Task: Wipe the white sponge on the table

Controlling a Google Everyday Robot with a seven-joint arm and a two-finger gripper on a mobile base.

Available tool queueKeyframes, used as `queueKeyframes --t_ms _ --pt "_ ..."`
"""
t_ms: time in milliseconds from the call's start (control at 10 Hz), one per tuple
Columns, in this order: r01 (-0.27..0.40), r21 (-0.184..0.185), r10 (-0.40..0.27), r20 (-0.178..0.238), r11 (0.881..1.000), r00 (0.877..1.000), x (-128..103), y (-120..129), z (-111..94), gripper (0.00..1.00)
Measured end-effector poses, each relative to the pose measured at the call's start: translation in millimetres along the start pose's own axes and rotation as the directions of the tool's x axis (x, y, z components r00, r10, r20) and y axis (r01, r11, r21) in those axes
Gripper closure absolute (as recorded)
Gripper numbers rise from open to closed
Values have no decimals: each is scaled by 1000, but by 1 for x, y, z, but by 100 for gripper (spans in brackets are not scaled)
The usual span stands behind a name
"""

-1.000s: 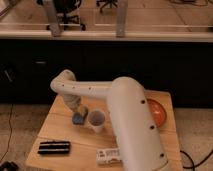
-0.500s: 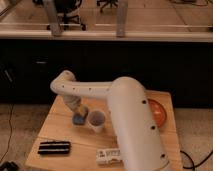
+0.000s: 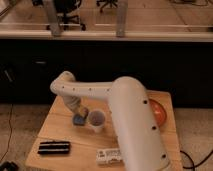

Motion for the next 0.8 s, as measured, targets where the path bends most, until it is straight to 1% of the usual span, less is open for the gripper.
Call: queueKeyframes --t_ms 300,500,800 --pt "3 -1 -3 -1 1000 1000 -1 0 -1 99" --pt "23 4 -22 -12 1000 1000 -5 1 1 99" --pt "22 4 -22 -12 1000 1000 -5 2 0 99"
